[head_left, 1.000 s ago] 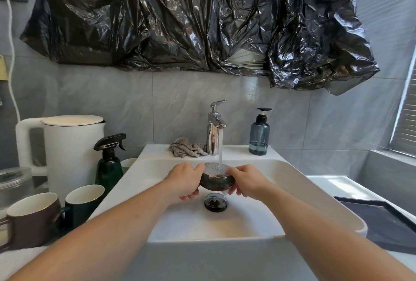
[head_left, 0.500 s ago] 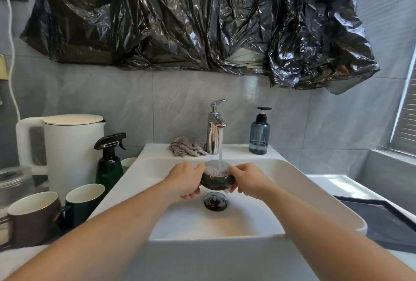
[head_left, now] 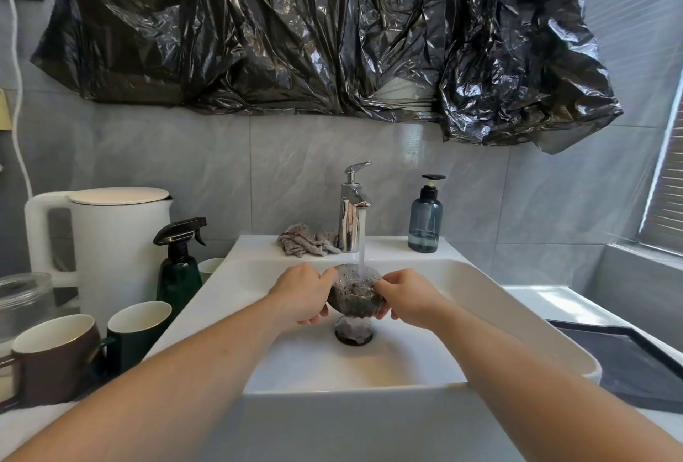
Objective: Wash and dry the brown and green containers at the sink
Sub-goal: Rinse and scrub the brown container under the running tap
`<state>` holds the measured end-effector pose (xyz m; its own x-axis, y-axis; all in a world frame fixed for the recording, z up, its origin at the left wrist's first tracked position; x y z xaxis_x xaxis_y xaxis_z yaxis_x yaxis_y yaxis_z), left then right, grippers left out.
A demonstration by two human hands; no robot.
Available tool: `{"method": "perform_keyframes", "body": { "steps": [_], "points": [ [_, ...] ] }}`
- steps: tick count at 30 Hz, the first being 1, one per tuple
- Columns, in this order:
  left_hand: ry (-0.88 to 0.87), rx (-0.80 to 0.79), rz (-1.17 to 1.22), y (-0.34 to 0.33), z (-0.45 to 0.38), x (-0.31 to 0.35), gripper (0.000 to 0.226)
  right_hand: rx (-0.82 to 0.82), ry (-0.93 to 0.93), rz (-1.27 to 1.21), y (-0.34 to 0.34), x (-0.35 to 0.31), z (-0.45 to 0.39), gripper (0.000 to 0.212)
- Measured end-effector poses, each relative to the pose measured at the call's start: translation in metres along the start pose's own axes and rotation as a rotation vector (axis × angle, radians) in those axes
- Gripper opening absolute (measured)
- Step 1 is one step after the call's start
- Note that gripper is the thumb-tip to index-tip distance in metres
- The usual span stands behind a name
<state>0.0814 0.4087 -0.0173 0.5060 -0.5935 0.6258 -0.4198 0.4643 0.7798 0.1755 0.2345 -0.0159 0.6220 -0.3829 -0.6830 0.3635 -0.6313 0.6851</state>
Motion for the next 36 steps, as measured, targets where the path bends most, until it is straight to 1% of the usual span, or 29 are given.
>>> {"method": "perform_keyframes", "body": {
  "steps": [3,11,16,20,25,32,36],
  "points": [
    [-0.007,-0.009,0.018,-0.001,-0.002,-0.001,0.069,-0.006,-0.002,0.019,0.000,0.002,-0.001,0.032],
    [-0.026,-0.015,0.025,-0.004,0.000,0.003,0.064,0.056,0.013,0.011,0.003,0.008,-0.004,0.027],
    [-0.010,-0.057,0.028,-0.008,0.001,0.003,0.062,0.098,0.037,0.000,0.007,0.005,-0.005,0.027],
    [0.036,-0.118,0.065,-0.013,0.003,0.003,0.060,0.175,0.050,-0.051,0.013,0.002,-0.005,0.029],
    [0.132,-0.193,0.128,-0.018,0.004,-0.002,0.054,0.172,0.080,-0.081,0.012,-0.001,-0.005,0.044],
    [0.253,-0.167,0.259,-0.018,-0.001,-0.011,0.053,0.175,0.148,-0.137,0.011,-0.009,-0.004,0.041],
    [0.305,-0.141,0.320,-0.015,-0.003,-0.015,0.053,0.127,0.169,-0.123,0.007,-0.013,-0.004,0.047]
  ]
}}
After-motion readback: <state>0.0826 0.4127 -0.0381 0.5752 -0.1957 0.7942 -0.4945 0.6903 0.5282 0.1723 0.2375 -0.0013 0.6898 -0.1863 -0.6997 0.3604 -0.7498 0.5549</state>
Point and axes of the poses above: each hand's wrist, its own z-axis away from the middle knuckle, its own y-axis out of the back of the hand, x = y × z, the point moved 8 cm from there along -z, towards the middle knuckle, and after that the axes turned 13 degrees about y, right-handed, at the moved point
